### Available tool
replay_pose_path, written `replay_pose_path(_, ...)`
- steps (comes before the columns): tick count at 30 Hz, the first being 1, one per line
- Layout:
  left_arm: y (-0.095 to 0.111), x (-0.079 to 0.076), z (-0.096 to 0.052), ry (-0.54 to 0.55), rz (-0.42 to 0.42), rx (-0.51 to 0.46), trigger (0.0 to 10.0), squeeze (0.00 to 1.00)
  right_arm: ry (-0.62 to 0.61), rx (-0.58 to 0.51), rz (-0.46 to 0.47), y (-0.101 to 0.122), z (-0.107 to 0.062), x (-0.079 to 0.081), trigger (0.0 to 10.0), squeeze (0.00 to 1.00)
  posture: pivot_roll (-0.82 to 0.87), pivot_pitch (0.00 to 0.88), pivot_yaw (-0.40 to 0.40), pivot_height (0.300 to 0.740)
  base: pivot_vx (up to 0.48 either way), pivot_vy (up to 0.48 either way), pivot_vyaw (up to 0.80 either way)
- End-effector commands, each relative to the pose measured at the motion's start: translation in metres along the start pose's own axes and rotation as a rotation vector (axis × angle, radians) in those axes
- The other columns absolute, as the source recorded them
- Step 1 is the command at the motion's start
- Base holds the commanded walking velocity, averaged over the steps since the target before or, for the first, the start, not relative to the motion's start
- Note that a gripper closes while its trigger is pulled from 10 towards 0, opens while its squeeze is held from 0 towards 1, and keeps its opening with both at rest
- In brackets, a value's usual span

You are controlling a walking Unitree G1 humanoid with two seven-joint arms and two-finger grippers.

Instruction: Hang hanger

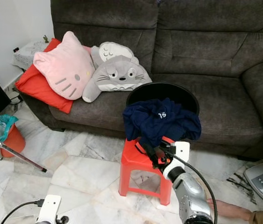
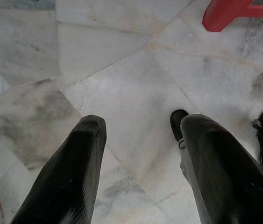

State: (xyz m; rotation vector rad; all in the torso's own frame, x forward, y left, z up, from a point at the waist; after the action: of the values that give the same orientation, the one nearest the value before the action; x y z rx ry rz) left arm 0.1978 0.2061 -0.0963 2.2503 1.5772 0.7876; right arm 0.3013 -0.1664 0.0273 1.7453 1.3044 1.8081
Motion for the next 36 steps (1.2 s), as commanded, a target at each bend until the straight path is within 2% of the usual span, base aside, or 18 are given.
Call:
replay_pose_path(1,-0.005,0.003,-0.001,0.007,0.021,0.021,10.0,0.0,0.004,-0.012,0.005,0.002,0.002,0.001,0.0,0.0,-0.2,0.0,0.069,0.74,0.0,0.0,0.0)
replay_pose_path(26,-0.006,0.003,-0.001,0.002,0.031,0.022,10.0,0.0,0.017,-0.048,-0.017,0.008,0.006,0.006,0.0,0.0,-0.2,0.0,0.069,0.74,0.0,0.0,0.0)
replay_pose_path(36,-0.006,0.003,-0.001,0.002,0.039,0.023,10.0,0.0,0.066,-0.124,-0.076,0.033,0.013,0.022,0.0,0.0,-0.2,0.0,0.07,0.74,0.0,0.0,0.0)
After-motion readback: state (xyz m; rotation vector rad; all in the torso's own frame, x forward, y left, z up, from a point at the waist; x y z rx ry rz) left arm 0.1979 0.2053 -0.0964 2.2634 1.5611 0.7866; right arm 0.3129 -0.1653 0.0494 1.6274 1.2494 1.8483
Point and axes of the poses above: a point about 5 cm out from each wrist's last joint towards the gripper, its own z axis pointing out of the wrist towards the gripper, its own y axis along the axis of the wrist's last joint, x = y × z, the point moved 2 cm from there along z, pointing out of the wrist towards the gripper, and after that the axes turned 15 degrees about z, right-handed, at the moved point
